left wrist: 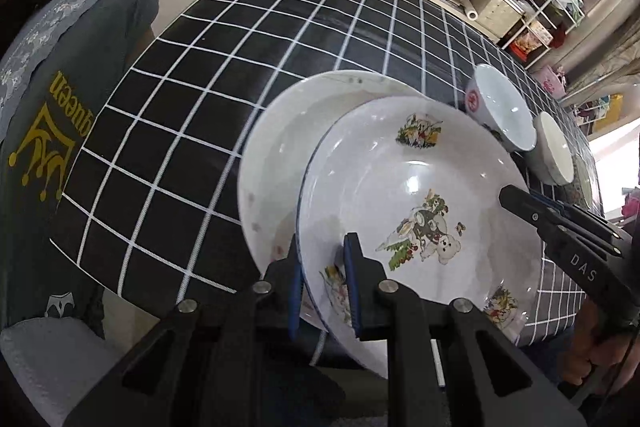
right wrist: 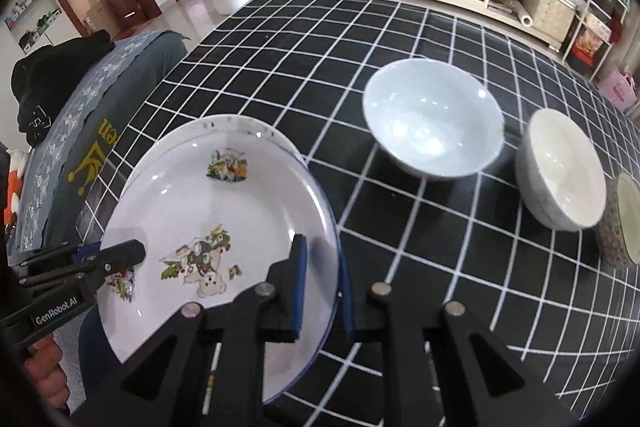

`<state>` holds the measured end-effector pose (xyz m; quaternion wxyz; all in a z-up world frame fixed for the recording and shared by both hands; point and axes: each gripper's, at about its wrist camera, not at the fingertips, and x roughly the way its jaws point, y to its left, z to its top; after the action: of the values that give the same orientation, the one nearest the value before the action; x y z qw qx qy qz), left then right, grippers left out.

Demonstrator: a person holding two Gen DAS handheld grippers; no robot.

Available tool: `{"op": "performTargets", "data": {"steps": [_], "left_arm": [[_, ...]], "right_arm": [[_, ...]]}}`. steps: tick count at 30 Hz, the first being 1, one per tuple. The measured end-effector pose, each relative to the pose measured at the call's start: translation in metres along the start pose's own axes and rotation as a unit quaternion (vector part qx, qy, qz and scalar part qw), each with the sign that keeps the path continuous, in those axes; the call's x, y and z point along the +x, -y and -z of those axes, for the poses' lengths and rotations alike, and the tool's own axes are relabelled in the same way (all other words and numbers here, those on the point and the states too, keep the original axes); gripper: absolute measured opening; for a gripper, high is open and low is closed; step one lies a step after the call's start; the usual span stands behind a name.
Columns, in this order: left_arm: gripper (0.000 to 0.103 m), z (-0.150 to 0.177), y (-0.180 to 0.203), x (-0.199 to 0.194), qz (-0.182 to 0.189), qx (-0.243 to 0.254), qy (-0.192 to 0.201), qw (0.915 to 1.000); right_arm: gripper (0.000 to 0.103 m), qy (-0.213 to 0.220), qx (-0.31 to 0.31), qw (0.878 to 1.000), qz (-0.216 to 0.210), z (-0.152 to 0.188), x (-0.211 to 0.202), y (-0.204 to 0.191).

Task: Organize plates and bowls
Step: 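Carry the cartoon-print plate and lower it onto the pink-petal plate, then open the right gripper and withdraw from the plate stack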

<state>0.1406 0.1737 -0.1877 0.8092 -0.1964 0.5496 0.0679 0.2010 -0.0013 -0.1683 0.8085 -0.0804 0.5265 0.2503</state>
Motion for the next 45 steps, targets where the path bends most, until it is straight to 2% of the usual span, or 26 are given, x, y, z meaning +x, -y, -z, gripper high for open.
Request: {"op": "performTargets", "data": {"steps": [5, 13, 25, 26, 27, 30, 31, 32, 34, 37, 41, 45], "left_arm": [[0.016, -0.004, -0.007, 0.004, -0.022, 0.006, 0.003, 0.9997], [0.015, -0.017, -0.012, 0.006, -0.027, 0.019, 0.011, 0.9994], [0.015, -0.014, -0.013, 0.001, -0.027, 0.013, 0.018, 0.9994], [0.016, -0.013, -0.013, -0.001, -0.026, 0.011, 0.018, 0.9994], [0.019, -0.012, -0.014, -0.003, -0.024, 0.010, 0.018, 0.9995], [0.034, -0.008, -0.009, -0.010, -0.019, 0.016, 0.022, 0.9994], [0.045, -0.006, -0.005, -0.014, -0.038, 0.021, 0.030, 0.9986], [0.047, -0.004, -0.003, -0.017, -0.051, 0.027, 0.037, 0.9977], [0.048, -0.001, 0.000, -0.023, -0.063, 0.038, 0.044, 0.9964], [0.054, 0.004, 0.003, -0.034, -0.058, 0.042, 0.049, 0.9962], [0.055, 0.007, 0.014, -0.055, -0.056, 0.051, 0.073, 0.9944], [0.057, 0.008, 0.032, -0.077, -0.047, 0.062, 0.099, 0.9920]], "right_arm": [[0.018, -0.010, -0.007, 1.000, 0.000, 0.000, 0.014, -0.008], [0.018, -0.015, -0.005, 1.000, -0.001, -0.003, 0.022, -0.009], [0.021, -0.025, -0.018, 1.000, 0.003, -0.005, 0.024, -0.011], [0.025, -0.029, -0.016, 0.999, -0.002, -0.003, 0.024, -0.011], [0.036, -0.032, -0.014, 0.999, -0.008, -0.002, 0.024, -0.010], [0.059, -0.024, -0.018, 1.000, -0.005, 0.003, 0.020, -0.012], [0.061, -0.022, -0.020, 1.000, -0.005, 0.006, 0.017, -0.013], [0.061, -0.023, -0.022, 0.999, -0.006, 0.007, 0.015, -0.014], [0.062, -0.019, -0.026, 0.999, -0.010, 0.010, 0.007, -0.015], [0.067, 0.005, -0.033, 0.999, -0.006, 0.011, -0.012, -0.015], [0.072, 0.038, -0.024, 0.999, 0.003, 0.012, -0.040, -0.010], [0.072, 0.086, -0.011, 0.996, 0.015, 0.013, -0.077, -0.004]]}}
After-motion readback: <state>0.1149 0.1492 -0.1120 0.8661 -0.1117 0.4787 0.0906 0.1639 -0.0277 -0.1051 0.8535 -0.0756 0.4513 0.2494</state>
